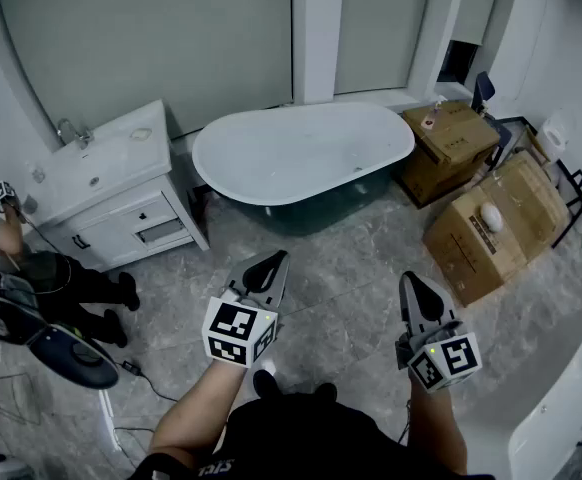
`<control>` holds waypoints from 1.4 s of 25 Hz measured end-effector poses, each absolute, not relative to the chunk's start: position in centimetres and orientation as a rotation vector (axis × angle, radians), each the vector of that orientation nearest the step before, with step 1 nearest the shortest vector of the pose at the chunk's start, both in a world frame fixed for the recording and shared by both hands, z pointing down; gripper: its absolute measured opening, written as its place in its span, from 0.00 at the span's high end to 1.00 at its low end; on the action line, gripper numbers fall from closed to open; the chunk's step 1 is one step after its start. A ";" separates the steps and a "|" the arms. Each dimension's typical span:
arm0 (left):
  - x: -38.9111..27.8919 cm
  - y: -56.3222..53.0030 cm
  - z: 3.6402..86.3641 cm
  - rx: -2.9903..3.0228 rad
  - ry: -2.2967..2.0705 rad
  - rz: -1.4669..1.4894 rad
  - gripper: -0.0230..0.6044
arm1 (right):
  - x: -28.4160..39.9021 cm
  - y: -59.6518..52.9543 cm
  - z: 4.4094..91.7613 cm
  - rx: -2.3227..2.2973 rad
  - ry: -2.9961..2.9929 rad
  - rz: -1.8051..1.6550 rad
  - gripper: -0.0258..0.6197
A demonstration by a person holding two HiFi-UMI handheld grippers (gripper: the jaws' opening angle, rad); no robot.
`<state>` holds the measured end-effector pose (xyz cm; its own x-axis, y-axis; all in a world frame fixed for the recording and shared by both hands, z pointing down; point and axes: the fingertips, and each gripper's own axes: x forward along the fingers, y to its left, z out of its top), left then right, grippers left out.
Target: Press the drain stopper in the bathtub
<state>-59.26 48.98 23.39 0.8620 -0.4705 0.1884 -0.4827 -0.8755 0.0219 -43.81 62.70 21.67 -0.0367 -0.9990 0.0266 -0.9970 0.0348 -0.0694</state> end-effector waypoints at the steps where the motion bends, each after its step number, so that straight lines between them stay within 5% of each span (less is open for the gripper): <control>1: -59.0 49.2 23.6 2.963 -0.756 0.279 0.94 | -43.7 63.0 21.8 -2.162 2.235 -0.110 0.94; 35: -47.3 53.7 26.2 2.960 -0.586 0.309 0.94 | -33.8 69.8 24.5 -2.241 2.086 -0.265 0.94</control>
<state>-47.34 53.71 26.18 0.9050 -0.3646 0.2193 -0.3867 -0.9198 0.0666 -33.78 69.77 24.48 0.0649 -0.9947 0.0794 -0.9830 -0.0775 -0.1667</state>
